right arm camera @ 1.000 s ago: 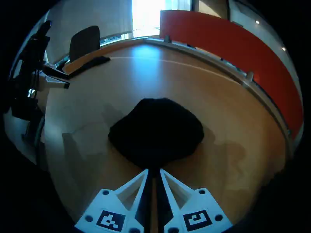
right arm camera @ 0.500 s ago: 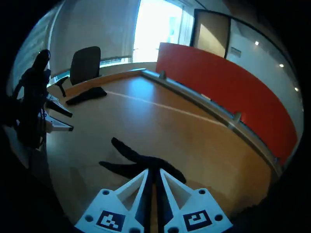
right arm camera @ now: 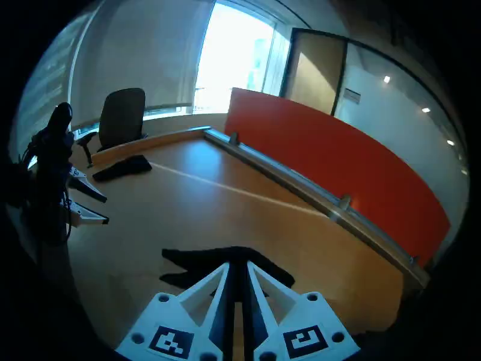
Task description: Fold towel
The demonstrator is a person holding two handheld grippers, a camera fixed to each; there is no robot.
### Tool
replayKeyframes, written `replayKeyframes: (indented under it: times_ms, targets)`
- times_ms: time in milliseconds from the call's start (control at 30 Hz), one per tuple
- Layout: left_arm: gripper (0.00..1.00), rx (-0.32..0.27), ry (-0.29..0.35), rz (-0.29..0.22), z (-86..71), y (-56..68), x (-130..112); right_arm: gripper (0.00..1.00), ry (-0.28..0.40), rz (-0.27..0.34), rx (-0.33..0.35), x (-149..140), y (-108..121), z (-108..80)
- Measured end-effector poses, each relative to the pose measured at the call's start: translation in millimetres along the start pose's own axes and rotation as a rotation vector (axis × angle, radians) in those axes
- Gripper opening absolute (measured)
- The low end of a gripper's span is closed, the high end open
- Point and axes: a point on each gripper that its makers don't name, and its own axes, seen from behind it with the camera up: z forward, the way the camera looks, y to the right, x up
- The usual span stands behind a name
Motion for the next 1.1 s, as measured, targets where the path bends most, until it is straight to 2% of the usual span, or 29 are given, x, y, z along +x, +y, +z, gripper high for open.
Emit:
replayKeyframes:
  times_ms: [467, 767, 1100]
  targets:
    - [0.94, -0.016, -0.002, 0.027, 5.7, 11.7, 7, 0.05, 0.02, 0.042, -0.059, 5, 44, -23.4]
    - [0.94, -0.018, -0.003, 0.032, 8.0, 15.1, 10, 0.05, 0.02, 0.077, -0.108, -3, 88, -44.6]
    - [0.94, -0.011, -0.009, 0.037, 7.4, 13.0, 9, 0.05, 0.001, 0.12, -0.165, -22, 140, -67.0]
